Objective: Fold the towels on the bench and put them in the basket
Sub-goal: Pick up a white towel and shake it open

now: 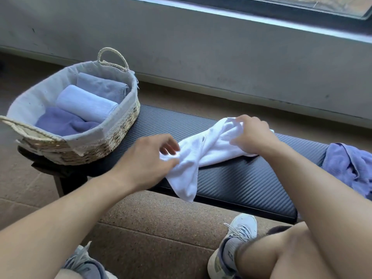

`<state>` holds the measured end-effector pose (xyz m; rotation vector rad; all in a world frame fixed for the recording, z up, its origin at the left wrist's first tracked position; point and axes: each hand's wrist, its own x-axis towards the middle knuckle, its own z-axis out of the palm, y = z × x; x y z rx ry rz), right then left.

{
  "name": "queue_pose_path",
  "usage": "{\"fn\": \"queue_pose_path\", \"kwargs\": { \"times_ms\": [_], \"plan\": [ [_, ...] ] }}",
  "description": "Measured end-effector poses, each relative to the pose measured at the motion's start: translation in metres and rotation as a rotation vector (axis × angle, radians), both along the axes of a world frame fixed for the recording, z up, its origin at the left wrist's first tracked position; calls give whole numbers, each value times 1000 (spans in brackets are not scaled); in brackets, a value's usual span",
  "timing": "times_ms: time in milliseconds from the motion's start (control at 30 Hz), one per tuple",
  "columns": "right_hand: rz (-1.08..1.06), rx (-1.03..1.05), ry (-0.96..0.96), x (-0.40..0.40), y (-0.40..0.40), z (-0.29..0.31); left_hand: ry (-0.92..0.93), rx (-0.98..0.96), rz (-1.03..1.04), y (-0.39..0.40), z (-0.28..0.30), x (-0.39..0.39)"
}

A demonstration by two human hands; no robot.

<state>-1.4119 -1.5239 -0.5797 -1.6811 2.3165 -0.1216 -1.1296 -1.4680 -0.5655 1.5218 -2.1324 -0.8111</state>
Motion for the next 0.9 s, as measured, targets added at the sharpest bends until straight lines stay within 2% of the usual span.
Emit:
{"fn": "queue_pose_path", "kwargs": {
  "times_ms": [100,200,333,467,567,700,833,900],
  "plan": [
    [-136,91,-32,-14,3,-1,-175,51,-189,13,-21,-8],
    [-128,84,-91,-17,2,-4,-419,7,-314,17,-39,-11],
    [23,145,-82,-6,3,-2,-611,-86,-255,13,-48,-13],
    [73,216,-305,12,10,9,-739,-142,-215,7,-44,-15],
    [47,101,-351,17,8,12,-810,-189,-235,4,-35,-17],
    [-58,-150,-430,17,5,17,-684,-110,-231,1,-30,-11],
    [-240,-501,-655,12,4,23,-301,52,-60,-12,-25,1],
    [-316,-565,-734,6,3,27,-150,34,48,-17,-20,4]
  ]
}}
